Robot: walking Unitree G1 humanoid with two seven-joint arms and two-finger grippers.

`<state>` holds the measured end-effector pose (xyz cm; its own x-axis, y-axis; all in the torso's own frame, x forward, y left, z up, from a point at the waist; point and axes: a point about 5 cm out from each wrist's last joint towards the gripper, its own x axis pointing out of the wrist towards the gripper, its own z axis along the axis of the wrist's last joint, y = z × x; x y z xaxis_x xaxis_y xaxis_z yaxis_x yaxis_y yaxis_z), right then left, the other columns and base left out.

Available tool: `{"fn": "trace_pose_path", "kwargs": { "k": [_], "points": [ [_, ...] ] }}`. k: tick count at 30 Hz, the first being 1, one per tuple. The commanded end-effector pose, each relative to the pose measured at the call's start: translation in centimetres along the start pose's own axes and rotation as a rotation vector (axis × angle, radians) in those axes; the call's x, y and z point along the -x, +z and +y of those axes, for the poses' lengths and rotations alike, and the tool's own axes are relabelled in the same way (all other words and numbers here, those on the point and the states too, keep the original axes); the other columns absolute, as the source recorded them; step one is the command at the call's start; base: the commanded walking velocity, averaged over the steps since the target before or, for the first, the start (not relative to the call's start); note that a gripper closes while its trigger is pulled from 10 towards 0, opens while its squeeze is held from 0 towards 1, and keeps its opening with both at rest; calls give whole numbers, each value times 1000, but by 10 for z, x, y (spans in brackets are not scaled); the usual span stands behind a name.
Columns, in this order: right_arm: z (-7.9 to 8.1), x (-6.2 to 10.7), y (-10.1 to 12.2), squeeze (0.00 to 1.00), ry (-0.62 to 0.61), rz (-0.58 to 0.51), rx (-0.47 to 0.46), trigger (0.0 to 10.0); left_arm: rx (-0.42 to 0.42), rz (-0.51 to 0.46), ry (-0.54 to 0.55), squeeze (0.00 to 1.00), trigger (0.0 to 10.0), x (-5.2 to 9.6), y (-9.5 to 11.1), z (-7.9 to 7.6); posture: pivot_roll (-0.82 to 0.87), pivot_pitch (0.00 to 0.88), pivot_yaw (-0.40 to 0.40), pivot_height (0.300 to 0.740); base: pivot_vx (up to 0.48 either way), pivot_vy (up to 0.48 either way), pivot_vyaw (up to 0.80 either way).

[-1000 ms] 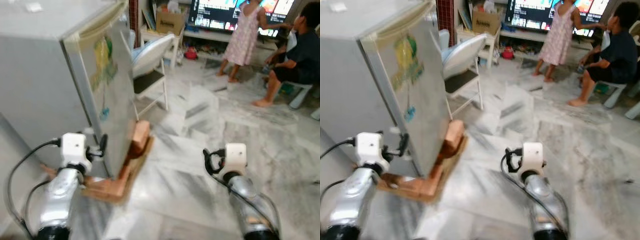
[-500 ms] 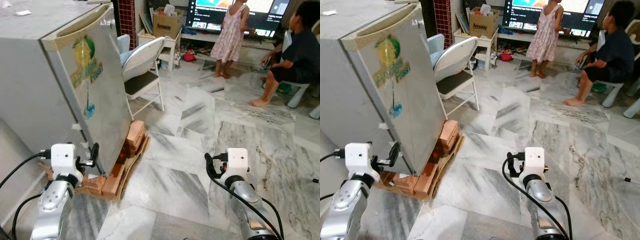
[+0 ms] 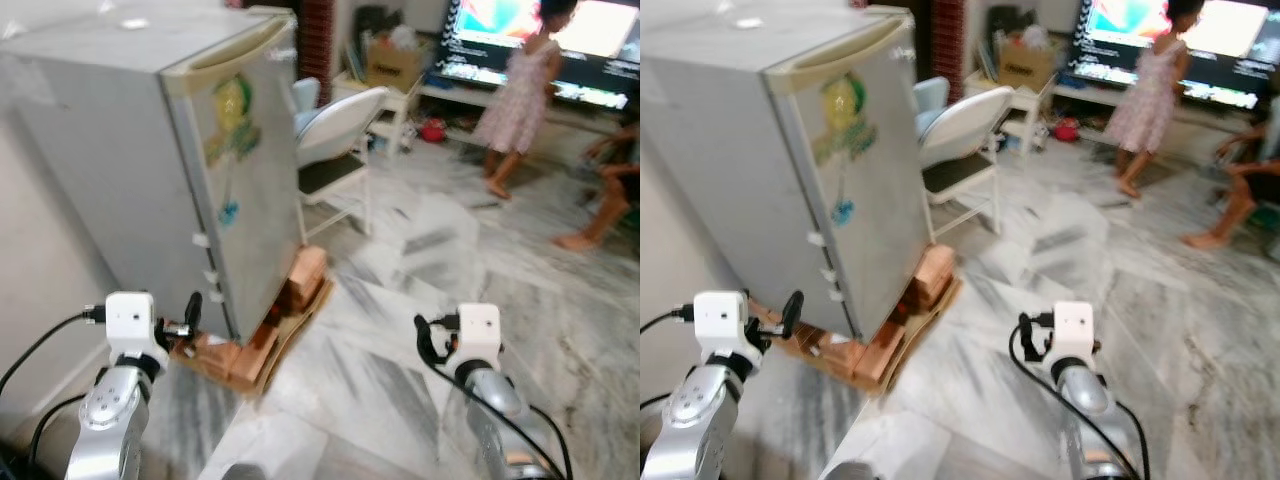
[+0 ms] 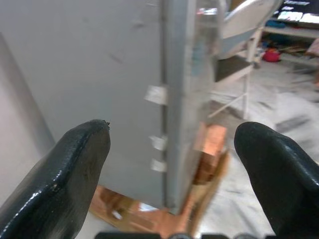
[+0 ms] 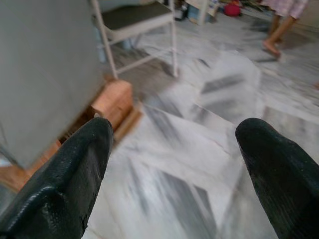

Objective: Restocking fridge

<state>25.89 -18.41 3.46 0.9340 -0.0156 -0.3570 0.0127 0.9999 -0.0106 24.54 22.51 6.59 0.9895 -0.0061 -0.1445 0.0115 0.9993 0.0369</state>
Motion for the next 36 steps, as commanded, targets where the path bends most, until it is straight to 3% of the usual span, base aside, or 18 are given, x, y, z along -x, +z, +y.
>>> {"fn": "trace_pose_path", "kwargs": {
  "k": [1,9,19,30,36],
  "points": [
    [6,-2,6,0,12,-22,-7,10000,-22,-31,-10,0,10000,-6,9,1,17,0,-37,740,420,0,0],
    [5,-2,6,0,12,-21,0,10000,3,-23,-3,0,10000,-7,8,-2,16,0,-41,740,389,165,0],
    [6,-3,6,0,13,-17,1,10000,11,-4,14,0,10000,-6,5,0,22,0,-44,740,0,0,0],
    [5,-3,4,0,4,-12,6,10000,2,2,-9,0,10000,-7,3,-1,15,0,-41,740,0,480,-222],
    [5,-4,4,0,0,-6,6,10000,-3,1,-49,0,10000,-9,4,-7,19,0,-41,740,0,0,-266]
  ]
}}
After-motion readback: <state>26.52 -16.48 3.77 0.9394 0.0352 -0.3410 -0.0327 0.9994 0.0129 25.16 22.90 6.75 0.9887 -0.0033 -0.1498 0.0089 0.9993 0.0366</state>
